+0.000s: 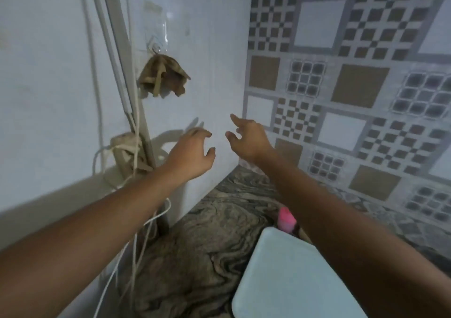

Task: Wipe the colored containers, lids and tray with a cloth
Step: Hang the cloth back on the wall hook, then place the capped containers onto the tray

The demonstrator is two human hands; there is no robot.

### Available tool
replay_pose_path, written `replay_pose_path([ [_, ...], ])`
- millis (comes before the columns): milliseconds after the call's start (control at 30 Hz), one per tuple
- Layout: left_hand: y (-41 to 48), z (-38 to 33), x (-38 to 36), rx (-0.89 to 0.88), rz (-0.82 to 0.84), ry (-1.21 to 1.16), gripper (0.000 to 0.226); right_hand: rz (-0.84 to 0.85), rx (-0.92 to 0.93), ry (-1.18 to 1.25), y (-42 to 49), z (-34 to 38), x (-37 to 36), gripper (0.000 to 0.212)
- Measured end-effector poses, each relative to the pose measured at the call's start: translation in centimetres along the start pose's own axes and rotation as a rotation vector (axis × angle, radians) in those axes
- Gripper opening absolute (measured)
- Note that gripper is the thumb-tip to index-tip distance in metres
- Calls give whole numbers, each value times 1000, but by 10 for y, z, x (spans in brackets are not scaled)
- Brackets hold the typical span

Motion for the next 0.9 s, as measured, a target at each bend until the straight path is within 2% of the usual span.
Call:
replay_pose_path([
  [300, -6, -54, -124, -60, 271, -102, 48, 41, -300, -132, -80, -130, 11, 50],
  [467, -10, -84, -184, -103, 387, -111, 49, 82, -398, -204, -123, -180, 13, 53],
  [600, -14, -94, -234, -125, 460, -109, 51, 144, -461, -298, -147, -220, 4, 42],
  [800, -21, -79, -309, -126, 645, -40, 65, 354, -535, -441, -158, -253, -13, 57],
  [900, -24, -69, -340, -128, 760, -4, 91, 437, -498, -551, -152, -263, -23, 71],
])
Point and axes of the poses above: each hand's wrist, its own y-axis towards the middle knuckle, its own x-axis out of the back of the hand, z = x × y, the point moved 6 cm from there along y, towards the middle knuckle, and after that the axes turned 8 degrees about -y, right-handed, at the moved point
